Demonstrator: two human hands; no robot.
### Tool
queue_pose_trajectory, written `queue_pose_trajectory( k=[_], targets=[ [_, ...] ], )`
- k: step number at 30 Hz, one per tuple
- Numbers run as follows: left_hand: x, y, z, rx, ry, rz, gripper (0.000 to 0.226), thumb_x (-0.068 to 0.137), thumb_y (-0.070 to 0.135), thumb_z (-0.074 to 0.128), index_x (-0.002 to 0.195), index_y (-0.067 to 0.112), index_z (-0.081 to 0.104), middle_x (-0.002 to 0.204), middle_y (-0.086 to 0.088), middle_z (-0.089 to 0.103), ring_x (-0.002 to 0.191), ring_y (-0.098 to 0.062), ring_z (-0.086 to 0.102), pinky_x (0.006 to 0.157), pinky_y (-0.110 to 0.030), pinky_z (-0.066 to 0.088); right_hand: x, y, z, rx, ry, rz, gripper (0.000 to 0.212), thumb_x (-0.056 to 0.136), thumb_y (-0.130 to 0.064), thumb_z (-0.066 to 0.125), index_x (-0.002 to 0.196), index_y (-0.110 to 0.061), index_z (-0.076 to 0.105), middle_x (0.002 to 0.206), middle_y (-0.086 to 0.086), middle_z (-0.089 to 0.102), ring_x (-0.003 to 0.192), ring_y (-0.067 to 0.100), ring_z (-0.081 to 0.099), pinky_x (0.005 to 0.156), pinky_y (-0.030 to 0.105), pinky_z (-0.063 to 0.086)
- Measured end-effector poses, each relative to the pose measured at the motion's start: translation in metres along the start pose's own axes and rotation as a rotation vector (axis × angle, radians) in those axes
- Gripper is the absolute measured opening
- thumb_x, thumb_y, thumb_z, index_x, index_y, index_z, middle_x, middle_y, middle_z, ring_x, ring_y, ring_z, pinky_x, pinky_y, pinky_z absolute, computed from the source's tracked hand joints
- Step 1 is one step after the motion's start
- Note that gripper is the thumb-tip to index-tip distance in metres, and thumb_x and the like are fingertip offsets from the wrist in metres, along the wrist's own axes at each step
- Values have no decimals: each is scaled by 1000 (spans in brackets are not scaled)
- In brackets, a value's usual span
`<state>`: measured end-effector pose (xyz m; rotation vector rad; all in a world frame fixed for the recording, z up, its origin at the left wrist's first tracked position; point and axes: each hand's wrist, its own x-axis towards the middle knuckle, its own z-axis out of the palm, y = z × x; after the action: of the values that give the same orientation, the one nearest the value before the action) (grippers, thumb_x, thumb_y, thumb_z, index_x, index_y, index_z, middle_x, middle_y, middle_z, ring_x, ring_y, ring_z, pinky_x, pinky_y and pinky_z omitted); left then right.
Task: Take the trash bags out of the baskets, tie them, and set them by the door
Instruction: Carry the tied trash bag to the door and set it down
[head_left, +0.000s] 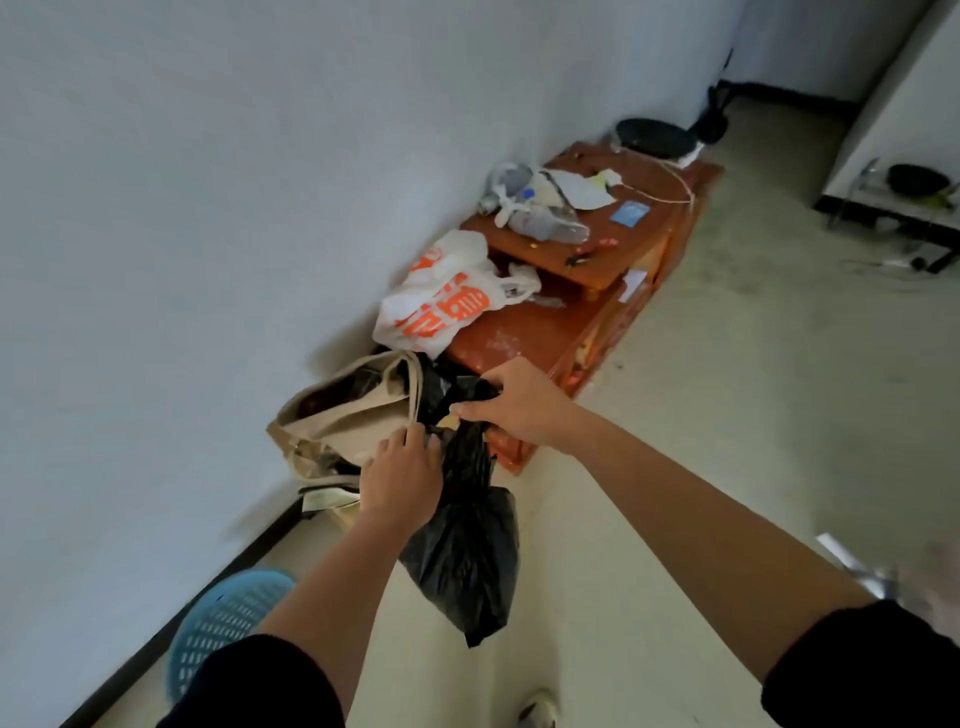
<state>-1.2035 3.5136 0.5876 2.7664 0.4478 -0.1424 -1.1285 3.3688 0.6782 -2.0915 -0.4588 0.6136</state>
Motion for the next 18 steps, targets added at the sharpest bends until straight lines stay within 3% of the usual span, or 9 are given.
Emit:
queue_pose_trajectory(
  k=[4, 6, 9, 13, 18],
  targets=[
    [59, 76, 24, 75, -49, 147, 64, 88, 43, 4, 135, 20, 41, 132, -2, 47, 123, -27, 44, 94, -42, 44, 6, 31, -83, -6, 116, 35, 39, 86, -24, 72, 57, -11, 49, 48, 0, 49, 39, 8, 46, 45, 20, 37],
    [87, 127, 21, 34, -48, 202, 57, 94, 42, 9, 131, 17, 44, 129, -3, 48, 123, -28, 46, 95, -41, 42, 14, 51, -131, -14, 175, 57, 34, 86, -25, 72, 63, -6, 55, 55, 7, 54, 44, 14, 52, 48, 26, 41],
    [124, 195, 20, -10, -34, 289, 36, 101, 36, 23, 118, 14, 46, 123, -7, 52, 117, -30, 48, 95, -43, 42, 25, 74, -198, -14, 293, 97, 36, 86, -25, 72, 74, 7, 64, 60, 11, 60, 42, 9, 53, 48, 21, 42],
    [194, 272, 30, -56, -59, 380, 38, 100, 38, 21, 119, 17, 45, 127, -7, 50, 122, -30, 45, 101, -48, 39, 48, 109, -286, -39, 434, 130, 30, 86, -23, 71, 74, 3, 66, 55, 4, 59, 35, 0, 50, 45, 12, 40],
    [295, 375, 44, -8, -54, 501, 38, 100, 38, 23, 126, 20, 44, 137, -5, 47, 130, -26, 42, 106, -49, 36, 99, 158, -400, -16, 543, 210, 26, 84, -18, 73, 84, 8, 70, 58, 7, 61, 34, 1, 51, 45, 14, 45]
  ],
)
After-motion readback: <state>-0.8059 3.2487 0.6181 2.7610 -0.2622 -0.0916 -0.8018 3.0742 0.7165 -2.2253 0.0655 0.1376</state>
